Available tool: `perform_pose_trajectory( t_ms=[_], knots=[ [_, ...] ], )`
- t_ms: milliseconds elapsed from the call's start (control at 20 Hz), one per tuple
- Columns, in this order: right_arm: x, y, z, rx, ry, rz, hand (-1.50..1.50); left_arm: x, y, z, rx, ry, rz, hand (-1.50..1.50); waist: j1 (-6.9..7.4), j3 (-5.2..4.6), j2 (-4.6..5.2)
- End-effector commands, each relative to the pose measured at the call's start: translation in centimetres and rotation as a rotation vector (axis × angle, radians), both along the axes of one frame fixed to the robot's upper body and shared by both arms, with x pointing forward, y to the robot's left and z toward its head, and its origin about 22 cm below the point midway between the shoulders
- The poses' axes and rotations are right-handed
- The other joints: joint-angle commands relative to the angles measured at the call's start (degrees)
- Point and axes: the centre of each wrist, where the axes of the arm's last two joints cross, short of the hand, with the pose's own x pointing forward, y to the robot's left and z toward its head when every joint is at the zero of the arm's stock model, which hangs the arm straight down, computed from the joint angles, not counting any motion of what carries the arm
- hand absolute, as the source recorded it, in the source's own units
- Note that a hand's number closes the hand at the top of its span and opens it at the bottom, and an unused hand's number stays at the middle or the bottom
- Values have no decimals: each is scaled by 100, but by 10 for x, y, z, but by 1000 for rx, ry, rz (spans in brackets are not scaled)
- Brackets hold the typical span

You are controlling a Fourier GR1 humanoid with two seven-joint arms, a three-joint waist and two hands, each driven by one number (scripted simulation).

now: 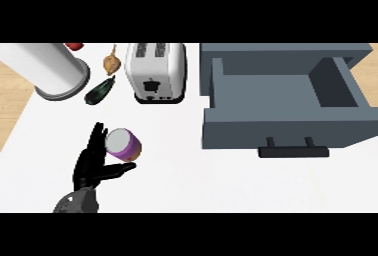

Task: Pick up the can, place it into the drawer and close the drawer

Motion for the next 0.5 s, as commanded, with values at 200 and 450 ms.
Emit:
perform_pose_trajectory(
  t_ms=[200,450],
  knots=[
    [5,-10,7,-1,-1,-12,-150,13,-19,-10,-80,-23,9,-150,10,1,-1],
    [14,-6,15,11,-1,21,-150,40,-21,-1,-133,-9,-33,150,-7,-2,12]
  ],
)
